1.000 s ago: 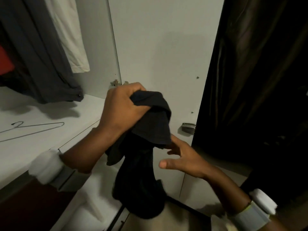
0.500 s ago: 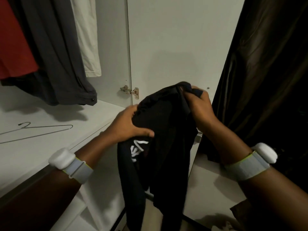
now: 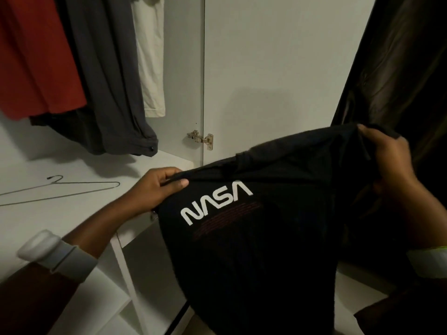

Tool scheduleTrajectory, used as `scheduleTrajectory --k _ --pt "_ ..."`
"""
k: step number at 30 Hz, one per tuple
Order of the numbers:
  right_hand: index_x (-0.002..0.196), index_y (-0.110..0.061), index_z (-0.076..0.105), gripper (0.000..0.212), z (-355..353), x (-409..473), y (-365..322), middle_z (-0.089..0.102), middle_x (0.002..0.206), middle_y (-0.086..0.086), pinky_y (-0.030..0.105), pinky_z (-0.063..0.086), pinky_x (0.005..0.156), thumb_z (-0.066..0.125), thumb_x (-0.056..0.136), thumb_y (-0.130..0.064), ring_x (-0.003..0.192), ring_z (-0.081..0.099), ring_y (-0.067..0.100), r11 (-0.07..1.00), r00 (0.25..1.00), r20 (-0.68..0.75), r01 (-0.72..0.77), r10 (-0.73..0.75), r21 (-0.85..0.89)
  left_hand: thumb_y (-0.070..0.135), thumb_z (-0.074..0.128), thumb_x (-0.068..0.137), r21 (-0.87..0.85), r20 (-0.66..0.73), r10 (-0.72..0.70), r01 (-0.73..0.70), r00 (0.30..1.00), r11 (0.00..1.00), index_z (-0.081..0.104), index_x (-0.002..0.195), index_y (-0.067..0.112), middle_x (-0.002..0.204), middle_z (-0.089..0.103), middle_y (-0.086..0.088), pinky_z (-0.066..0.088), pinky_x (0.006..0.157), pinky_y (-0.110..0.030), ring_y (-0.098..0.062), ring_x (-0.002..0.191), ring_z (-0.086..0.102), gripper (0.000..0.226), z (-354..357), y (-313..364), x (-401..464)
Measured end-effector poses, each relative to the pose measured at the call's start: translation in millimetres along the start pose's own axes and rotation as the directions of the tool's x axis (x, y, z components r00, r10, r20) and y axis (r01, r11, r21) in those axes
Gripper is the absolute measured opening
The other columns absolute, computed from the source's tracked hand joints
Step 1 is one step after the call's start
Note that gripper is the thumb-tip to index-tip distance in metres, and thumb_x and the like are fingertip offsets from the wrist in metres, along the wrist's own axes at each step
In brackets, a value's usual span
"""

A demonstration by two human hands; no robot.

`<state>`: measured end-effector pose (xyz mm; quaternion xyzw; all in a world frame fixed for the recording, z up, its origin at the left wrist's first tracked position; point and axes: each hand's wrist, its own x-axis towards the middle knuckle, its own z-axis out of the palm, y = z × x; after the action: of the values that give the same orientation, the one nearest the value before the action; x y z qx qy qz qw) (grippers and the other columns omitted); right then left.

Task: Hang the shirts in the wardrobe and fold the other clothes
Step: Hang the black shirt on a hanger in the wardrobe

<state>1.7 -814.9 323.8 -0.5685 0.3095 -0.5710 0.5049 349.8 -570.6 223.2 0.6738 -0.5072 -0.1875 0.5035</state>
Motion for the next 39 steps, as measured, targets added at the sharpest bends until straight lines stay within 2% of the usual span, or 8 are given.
scheduleTrajectory --k 5,8,11,17,21,24,28,39 --pt "0.095 -0.020 0.074 0.009 -34 -4 21 0.076 0.089 -0.004 0.027 0.058 0.074 0.066 0.099 -0.023 0.085 0.075 0.014 0.998 0.997 0.016 -0.069 0.070 -0.012 0.014 0.077 0.090 0.530 0.027 0.158 -0.148 0.987 0.835 0.077 0.087 0.036 0.083 0.075 0.016 0.054 0.078 -0.024 -0.001 0.085 0.070 0.023 -38 32 8" --pt "0.092 -0.019 0.072 0.009 -41 0 39 0.075 0.074 -0.011 0.019 0.056 0.062 0.067 0.097 -0.024 0.076 0.074 0.012 0.993 0.997 -0.052 -0.056 0.051 -0.107 0.012 0.076 0.092 0.385 -0.100 0.159 -0.109 0.982 0.916 0.077 0.077 0.038 0.078 0.074 0.020 0.049 0.074 -0.010 0.006 0.075 0.066 0.031 -47 38 10" --pt "0.119 -0.028 0.069 0.036 -37 1 65 0.074 0.106 -0.001 0.036 0.058 0.087 0.070 0.083 -0.032 0.103 0.070 0.028 0.796 0.998 -0.032 0.026 -0.057 -0.604 0.029 0.075 0.094 0.120 -0.265 0.170 -0.142 0.949 0.983 0.078 0.083 0.030 0.078 0.073 0.015 0.050 0.073 -0.014 0.000 0.077 0.065 0.011 -33 51 3" --pt "0.145 -0.049 0.042 0.082 93 -96 81 0.062 0.130 -0.014 0.030 0.053 0.090 0.073 0.072 -0.070 0.112 0.062 0.006 0.887 0.740 0.672 0.296 0.021 -0.353 0.029 0.076 0.093 0.431 -0.012 0.309 -0.274 0.951 0.860 0.078 0.093 0.023 0.086 0.076 0.005 0.058 0.078 -0.029 -0.006 0.084 0.073 0.007 22 105 -7" --pt "0.114 -0.025 0.063 0.037 161 -139 127 0.073 0.097 0.001 0.033 0.048 0.069 0.071 0.087 -0.048 0.089 0.069 0.025 0.706 0.604 0.794 0.535 0.064 -0.464 0.029 0.081 0.089 0.509 -0.073 0.251 -0.180 0.965 0.842 0.079 0.089 0.027 0.085 0.077 0.010 0.059 0.081 -0.032 -0.005 0.084 0.073 0.003 -1 96 -26" --pt "0.086 -0.026 0.070 0.012 179 -140 153 0.067 0.073 -0.006 0.032 0.048 0.061 0.072 0.089 -0.037 0.068 0.065 0.013 0.807 0.556 0.827 0.450 0.082 -0.382 0.029 0.079 0.091 0.517 -0.274 0.183 -0.016 0.944 0.856 0.077 0.088 0.029 0.085 0.076 0.011 0.056 0.082 -0.031 -0.003 0.083 0.071 0.004 -48 73 -54" --pt "0.084 -0.026 0.076 0.015 232 -144 154 0.073 0.078 -0.012 0.025 0.055 0.066 0.070 0.098 -0.025 0.062 0.069 0.011 0.917 0.384 0.922 0.350 0.047 -0.192 0.040 0.078 0.091 0.401 -0.577 -0.009 0.293 0.817 0.868 0.078 0.090 0.026 0.087 0.077 0.005 0.058 0.084 -0.040 -0.015 0.087 0.074 0.014 -131 15 -105" --pt "0.088 -0.004 0.060 0.032 420 -166 160 0.061 0.084 0.011 0.032 0.045 0.075 0.046 0.109 -0.022 0.079 0.056 0.017 0.975 0.513 0.840 0.027 0.177 -0.222 0.051 0.066 0.096 0.153 -0.877 -0.186 0.623 0.444 0.767 0.075 0.105 0.024 0.091 0.068 0.000 0.048 0.081 -0.037 -0.028 0.093 0.066 0.030 -221 -100 -132"
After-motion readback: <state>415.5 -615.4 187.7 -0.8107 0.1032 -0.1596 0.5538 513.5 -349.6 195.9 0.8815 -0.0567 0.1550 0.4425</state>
